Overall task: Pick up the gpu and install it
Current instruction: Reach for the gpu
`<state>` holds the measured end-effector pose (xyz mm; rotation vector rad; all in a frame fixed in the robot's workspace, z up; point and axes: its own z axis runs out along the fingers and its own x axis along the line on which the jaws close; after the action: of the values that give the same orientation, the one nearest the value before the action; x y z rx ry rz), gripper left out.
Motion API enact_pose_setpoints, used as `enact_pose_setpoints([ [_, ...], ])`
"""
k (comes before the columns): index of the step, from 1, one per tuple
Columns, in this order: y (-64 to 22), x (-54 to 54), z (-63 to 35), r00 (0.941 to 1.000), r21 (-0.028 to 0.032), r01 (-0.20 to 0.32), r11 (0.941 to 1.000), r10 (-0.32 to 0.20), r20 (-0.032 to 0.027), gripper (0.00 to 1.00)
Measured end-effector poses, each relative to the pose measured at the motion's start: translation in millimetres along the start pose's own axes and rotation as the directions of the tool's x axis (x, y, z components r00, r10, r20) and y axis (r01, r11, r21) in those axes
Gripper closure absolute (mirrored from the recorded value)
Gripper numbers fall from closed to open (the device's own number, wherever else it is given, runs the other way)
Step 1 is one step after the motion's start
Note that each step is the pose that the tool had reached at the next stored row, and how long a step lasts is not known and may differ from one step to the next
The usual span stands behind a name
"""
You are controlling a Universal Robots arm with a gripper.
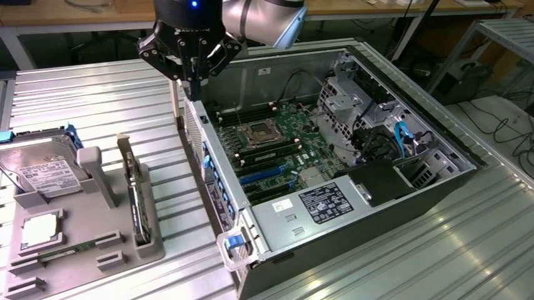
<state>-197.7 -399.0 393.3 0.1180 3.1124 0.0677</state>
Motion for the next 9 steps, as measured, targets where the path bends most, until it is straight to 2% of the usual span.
enact_pose_setpoints([
  [9,-0.6,8.4,-0.3,1.0000,0.0001,0.000,1.0000,0.000,-0.0001,0.89],
])
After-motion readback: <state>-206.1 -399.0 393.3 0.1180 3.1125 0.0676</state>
